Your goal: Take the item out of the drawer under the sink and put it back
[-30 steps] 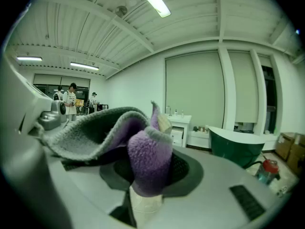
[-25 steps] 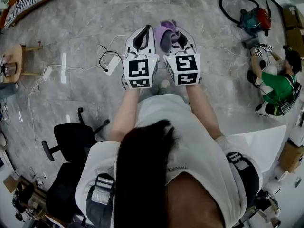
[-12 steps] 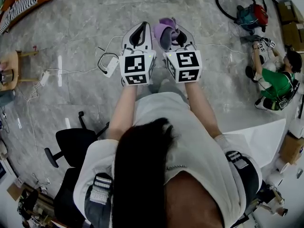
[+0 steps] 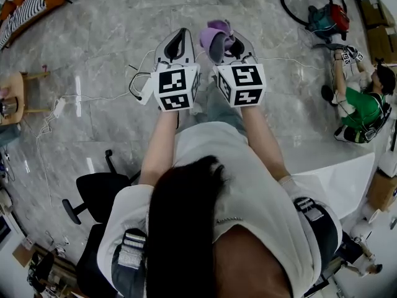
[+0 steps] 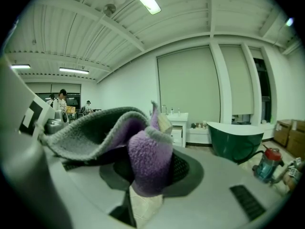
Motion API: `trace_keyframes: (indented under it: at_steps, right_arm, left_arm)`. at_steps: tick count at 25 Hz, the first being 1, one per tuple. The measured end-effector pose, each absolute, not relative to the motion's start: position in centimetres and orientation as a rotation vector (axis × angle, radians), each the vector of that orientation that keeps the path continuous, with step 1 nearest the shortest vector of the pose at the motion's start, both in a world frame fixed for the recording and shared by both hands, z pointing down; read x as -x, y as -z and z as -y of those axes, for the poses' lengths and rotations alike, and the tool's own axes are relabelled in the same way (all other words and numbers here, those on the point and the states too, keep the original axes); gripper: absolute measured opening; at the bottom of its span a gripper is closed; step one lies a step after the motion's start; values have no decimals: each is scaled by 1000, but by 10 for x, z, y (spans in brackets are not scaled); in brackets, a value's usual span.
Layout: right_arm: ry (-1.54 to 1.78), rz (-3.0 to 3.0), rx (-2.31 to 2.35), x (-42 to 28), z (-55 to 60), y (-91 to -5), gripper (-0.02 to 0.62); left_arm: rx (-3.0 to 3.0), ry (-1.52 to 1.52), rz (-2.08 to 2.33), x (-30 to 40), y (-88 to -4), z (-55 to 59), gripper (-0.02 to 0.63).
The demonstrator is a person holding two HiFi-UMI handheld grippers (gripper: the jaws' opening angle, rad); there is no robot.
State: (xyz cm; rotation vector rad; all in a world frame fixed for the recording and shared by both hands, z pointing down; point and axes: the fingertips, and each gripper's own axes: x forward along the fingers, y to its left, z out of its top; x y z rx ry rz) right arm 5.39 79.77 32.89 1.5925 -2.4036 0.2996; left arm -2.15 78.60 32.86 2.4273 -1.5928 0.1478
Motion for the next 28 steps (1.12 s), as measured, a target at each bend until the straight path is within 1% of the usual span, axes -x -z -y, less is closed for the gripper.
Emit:
trace_keyframes:
  at_steps: [7,13,23,28]
  right_arm:
    - [-256,2423,-1602,-58,-766,-329,132]
    - [-241,2447,-1551,-69,-712,-329,132]
    - [-248,2489,-1482,-92,-612,-316,132]
    - [-257,2498,-1452,-114,-569,-315,132]
  left_arm:
    - [-2415,-162,1637,24,-331,-758,5]
    - [-2416,-213,1633,2,-337,-709,5]
    - [-2362,-185,1663,-23,-329,-616,5]
    - [-2351,-166,1691,-45,-320,-573,5]
